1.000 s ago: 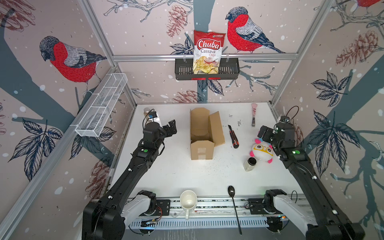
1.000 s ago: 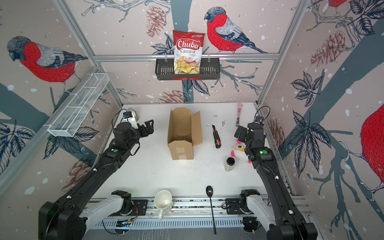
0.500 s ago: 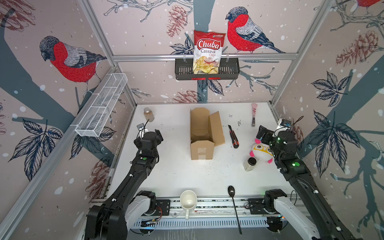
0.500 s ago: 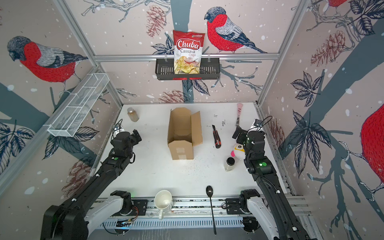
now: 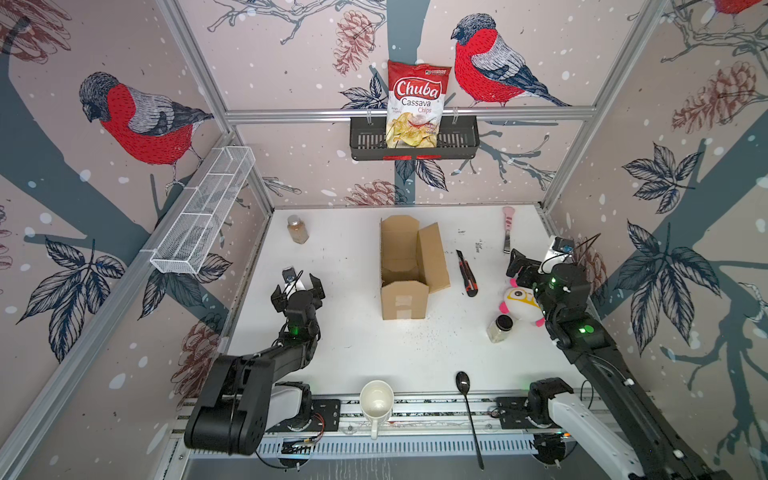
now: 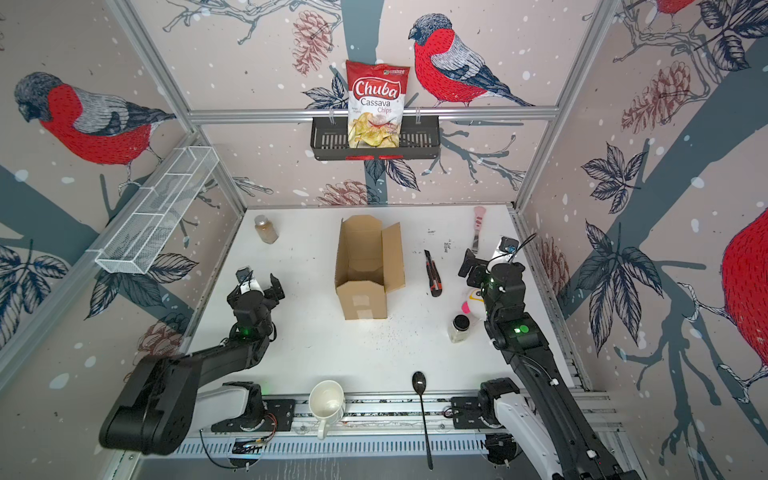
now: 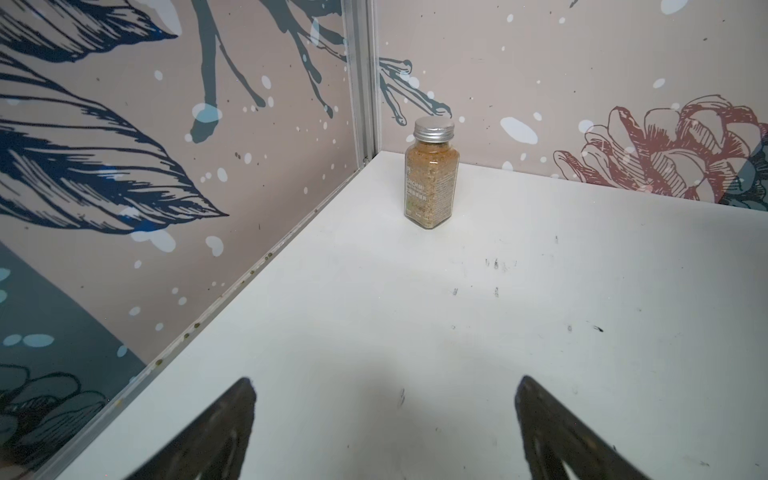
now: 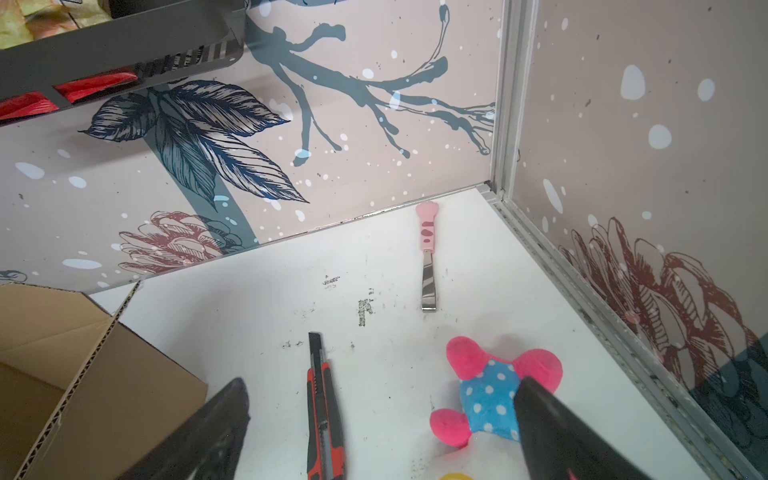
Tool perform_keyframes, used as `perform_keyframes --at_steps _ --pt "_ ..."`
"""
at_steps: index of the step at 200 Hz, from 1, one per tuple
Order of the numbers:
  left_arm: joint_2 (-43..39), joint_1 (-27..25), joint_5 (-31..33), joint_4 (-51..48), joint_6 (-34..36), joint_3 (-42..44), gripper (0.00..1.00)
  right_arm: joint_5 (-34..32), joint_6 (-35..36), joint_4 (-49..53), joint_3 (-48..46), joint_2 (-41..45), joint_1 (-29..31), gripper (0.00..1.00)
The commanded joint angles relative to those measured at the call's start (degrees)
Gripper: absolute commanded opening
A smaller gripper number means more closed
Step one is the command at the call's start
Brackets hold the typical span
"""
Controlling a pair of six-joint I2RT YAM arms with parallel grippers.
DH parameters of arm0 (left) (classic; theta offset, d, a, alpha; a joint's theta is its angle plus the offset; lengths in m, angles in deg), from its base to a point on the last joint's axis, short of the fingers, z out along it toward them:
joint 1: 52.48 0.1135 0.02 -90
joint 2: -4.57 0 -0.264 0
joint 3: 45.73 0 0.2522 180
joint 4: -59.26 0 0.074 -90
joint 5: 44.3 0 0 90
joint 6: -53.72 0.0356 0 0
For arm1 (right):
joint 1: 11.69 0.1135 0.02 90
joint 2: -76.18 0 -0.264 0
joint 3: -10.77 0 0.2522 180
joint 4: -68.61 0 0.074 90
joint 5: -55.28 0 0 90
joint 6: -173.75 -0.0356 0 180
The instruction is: Unpack the express box
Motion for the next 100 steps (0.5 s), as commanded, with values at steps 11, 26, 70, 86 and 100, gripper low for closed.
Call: perform_keyframes --at_steps 11,26,70,86,100 --pt "4.46 0.35 -2.72 15.68 2.71 0.12 0.96 -2.24 1.75 -3.79 -1.28 0.27 1.58 0.99" --pt "6.62 0.78 -3.20 18.66 3.34 0.29 0.96 -3.60 2.12 -4.63 -2.01 0.27 2.47 0.99" --pt "16.16 1.23 -7.71 33.28 4.53 3.24 0.96 -6.16 4.00 -8.27 -4.20 -0.63 3.12 0.99" --pt "15.58 1.27 -9.44 32.44 4.91 3.60 0.96 -6.90 5.50 -10.67 -5.45 -1.68 3.08 0.99" --pt "16.02 1.28 -9.60 32.18 5.16 2.92 0.96 -7.40 6.65 -12.29 -6.45 -3.04 3.03 0.99"
